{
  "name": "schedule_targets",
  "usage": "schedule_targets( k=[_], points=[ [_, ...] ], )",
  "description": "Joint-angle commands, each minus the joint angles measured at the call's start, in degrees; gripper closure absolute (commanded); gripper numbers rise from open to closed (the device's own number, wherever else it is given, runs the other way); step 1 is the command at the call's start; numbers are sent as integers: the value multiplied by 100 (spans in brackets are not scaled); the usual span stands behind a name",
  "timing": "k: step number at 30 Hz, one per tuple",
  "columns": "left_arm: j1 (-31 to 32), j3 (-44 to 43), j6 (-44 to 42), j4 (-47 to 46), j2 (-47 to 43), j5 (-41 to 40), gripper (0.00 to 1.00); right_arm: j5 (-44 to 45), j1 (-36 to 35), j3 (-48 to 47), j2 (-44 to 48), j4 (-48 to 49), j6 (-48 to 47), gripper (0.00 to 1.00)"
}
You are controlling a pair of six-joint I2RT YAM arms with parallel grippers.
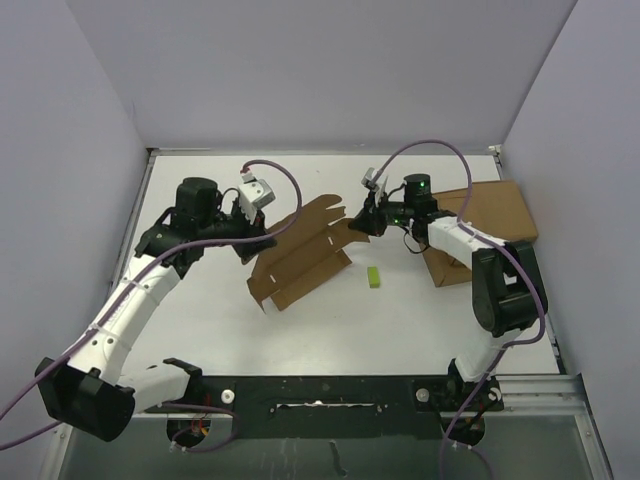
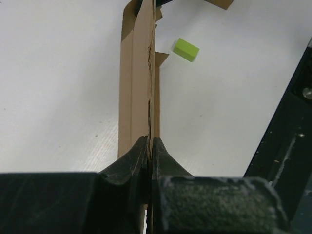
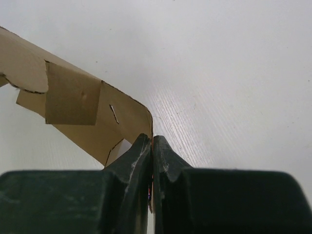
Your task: Fold the paper box
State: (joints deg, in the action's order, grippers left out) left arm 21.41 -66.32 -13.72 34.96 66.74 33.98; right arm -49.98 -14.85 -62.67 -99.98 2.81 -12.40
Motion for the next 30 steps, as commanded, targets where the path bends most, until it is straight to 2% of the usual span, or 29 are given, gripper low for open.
schedule_targets(
  k=[1,18,30],
  points=[
    [39,-19,889,-377,115,579,100,66,-58,96,286,747,167,100],
    [-109,23,1977,-376,1070,499,100,-371,-14,159,244,545,35,100],
    [-235,453,2343,-1048,944,507,100,-885,89,130,93,98,-175,100]
  ],
)
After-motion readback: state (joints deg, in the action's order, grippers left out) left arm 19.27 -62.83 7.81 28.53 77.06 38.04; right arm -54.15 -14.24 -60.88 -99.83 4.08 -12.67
